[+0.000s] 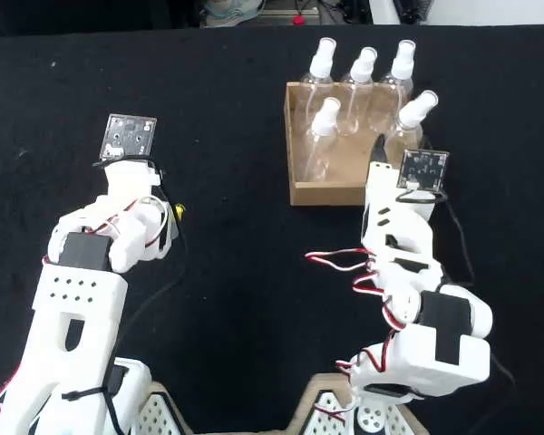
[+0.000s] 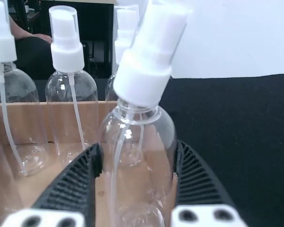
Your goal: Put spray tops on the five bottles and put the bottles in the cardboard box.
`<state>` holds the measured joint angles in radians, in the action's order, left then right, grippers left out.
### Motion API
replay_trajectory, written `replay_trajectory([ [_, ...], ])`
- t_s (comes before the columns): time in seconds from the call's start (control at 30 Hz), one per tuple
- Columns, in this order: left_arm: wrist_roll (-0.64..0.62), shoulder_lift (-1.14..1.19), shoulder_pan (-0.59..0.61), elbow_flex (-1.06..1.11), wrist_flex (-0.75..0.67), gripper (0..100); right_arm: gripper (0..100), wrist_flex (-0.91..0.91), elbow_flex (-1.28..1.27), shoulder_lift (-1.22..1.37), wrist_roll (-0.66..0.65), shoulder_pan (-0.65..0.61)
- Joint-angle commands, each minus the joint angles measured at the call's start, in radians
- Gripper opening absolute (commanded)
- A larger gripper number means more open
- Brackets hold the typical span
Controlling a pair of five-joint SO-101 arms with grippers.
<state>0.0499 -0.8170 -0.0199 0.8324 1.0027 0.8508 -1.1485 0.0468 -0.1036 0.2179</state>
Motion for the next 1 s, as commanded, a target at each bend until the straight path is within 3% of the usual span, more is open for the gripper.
replay_trajectory([
  [0.0, -0.009, -0.017, 0.005, -0.005, -0.018, 17, 8.1, 0.023, 0.036, -0.007, -0.008, 0.015],
  [0.7, -0.009, -0.017, 0.005, -0.005, -0.018, 17, 8.7, 0.032, 0.054, 0.058, -0.008, 0.041],
  [0.97, -0.009, -0.017, 0.005, -0.005, -0.018, 17, 26.3, 0.025, 0.054, 0.061, -0.008, 0.04],
])
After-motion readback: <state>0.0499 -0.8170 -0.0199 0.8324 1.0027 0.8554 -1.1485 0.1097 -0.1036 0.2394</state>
